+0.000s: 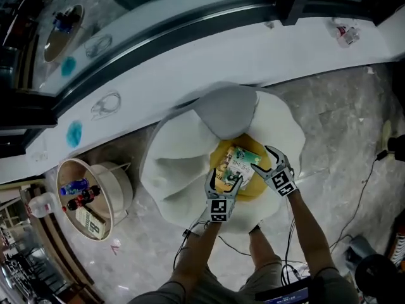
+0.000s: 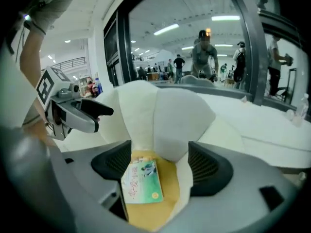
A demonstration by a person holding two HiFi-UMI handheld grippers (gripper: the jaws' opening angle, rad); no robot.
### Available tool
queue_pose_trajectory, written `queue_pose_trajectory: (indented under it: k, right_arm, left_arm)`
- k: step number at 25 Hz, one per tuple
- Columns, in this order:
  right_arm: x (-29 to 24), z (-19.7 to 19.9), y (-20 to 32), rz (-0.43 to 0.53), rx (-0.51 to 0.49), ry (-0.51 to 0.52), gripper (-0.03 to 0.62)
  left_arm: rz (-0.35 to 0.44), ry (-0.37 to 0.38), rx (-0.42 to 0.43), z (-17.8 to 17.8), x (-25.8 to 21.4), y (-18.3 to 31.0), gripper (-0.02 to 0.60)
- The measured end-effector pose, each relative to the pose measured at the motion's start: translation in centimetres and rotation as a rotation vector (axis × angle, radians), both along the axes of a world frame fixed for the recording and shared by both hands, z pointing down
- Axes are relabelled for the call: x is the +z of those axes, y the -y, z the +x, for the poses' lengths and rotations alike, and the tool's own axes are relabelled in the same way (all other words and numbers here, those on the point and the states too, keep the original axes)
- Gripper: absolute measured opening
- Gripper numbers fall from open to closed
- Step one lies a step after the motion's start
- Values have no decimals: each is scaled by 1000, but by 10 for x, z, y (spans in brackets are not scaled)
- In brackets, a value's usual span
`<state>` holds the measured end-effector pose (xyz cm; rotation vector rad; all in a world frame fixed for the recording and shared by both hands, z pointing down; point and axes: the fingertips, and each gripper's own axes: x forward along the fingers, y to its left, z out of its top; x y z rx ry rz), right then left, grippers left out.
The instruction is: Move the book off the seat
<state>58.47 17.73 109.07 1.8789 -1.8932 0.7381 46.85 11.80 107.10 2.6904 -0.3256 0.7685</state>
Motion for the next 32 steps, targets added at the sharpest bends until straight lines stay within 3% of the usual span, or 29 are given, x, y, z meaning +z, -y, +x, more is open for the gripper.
queue_pose_trajectory:
  k: [6,9,11,15,18,22,27,30,32]
  right_arm:
    - [126,-8,-19,-181,-117,63,365]
    - [177,-8,-31,-275,-146,97,390]
    - [203,-17,-40,-346,-177,141,410]
    - [233,-39,-51,-410,-272,212,418]
    - [236,-48,-52,-438,-317,239,428]
    - [224,-83,-54,-461,-419,166,426]
    - [209,-93,-60,-456,-307,188,423]
    - [201,-100,-68,-445,-265,160,423]
    - [195,-107,-76,-439,-205,194,423]
  left_arm:
    - [-191,229,-141,-36,143,-41,449]
    - [-317,381,-247,-69,209,-70,490]
    - [-392,434,-294,-87,237,-87,492]
    - [-425,422,-407,-92,256,-86,495]
    - [-410,423,-433,-87,258,-85,506]
    - [-465,403,-447,-89,254,-80,506]
    - [-553,351,-527,-90,244,-76,505]
    - [-559,325,-518,-88,239,-71,506]
    - [-558,304,-508,-90,234,-70,505]
